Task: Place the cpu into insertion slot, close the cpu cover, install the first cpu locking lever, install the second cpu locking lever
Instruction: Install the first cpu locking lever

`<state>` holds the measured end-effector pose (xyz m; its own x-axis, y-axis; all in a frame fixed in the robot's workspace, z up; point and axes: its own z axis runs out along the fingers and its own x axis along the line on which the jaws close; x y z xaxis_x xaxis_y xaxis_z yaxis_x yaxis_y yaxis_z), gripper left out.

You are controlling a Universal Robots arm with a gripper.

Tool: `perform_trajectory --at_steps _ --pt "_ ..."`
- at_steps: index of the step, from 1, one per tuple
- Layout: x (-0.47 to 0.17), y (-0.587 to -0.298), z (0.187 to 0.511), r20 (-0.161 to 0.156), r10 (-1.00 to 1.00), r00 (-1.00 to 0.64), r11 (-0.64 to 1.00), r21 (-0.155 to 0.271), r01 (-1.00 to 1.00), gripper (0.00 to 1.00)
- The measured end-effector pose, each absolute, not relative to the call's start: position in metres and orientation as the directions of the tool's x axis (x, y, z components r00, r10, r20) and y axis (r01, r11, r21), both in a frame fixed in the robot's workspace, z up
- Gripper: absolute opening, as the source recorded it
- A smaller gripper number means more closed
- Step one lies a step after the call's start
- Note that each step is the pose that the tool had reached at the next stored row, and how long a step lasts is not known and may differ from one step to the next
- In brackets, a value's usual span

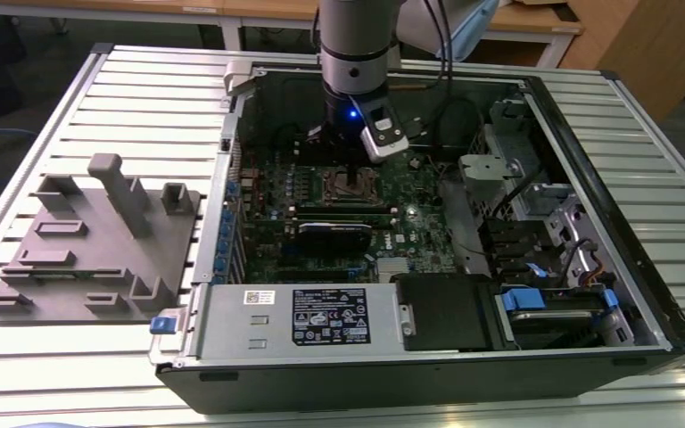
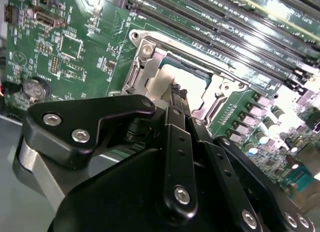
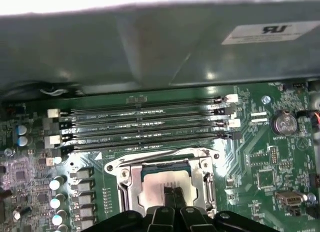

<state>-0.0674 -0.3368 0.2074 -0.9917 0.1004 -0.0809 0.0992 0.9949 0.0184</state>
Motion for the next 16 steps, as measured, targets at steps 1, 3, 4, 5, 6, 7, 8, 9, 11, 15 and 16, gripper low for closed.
perform_trajectory --at_steps 1,3,4,5,6,7,8,9,11,15,16 --pt "-0.0675 -0.3369 0.2074 -0.081 0.097 -0.992 0.995 0.018 0.096 0.10" --pt "-0.0675 -0.3369 0.2074 -0.081 0.096 -0.992 0.995 0.019 0.095 0.10" --pt "-0.0675 -0.3369 0.2074 -0.081 0.096 -0.992 0.995 0.018 0.095 0.10" --pt "-0.0675 -0.3369 0.2074 -0.081 0.096 -0.992 0.995 0.018 0.095 0.10" --pt "-0.0675 -0.3369 0.2074 -0.081 0.096 -0.992 0.995 0.019 0.095 0.10" --pt "-0.0674 -0.3370 0.2073 -0.078 0.096 -0.992 0.995 0.018 0.095 0.10" --pt "-0.0674 -0.3370 0.2071 -0.073 0.096 -0.993 0.995 0.017 0.095 0.10" --pt "-0.0675 -0.3370 0.2071 -0.071 0.096 -0.993 0.995 0.017 0.095 0.10" --pt "-0.0676 -0.3370 0.2072 -0.070 0.096 -0.993 0.995 0.016 0.095 0.10" --pt "-0.0675 -0.3369 0.2071 -0.069 0.093 -0.993 0.996 0.017 0.092 0.10" --pt "-0.0675 -0.3369 0.2071 -0.069 0.088 -0.994 0.996 0.017 0.087 0.10"
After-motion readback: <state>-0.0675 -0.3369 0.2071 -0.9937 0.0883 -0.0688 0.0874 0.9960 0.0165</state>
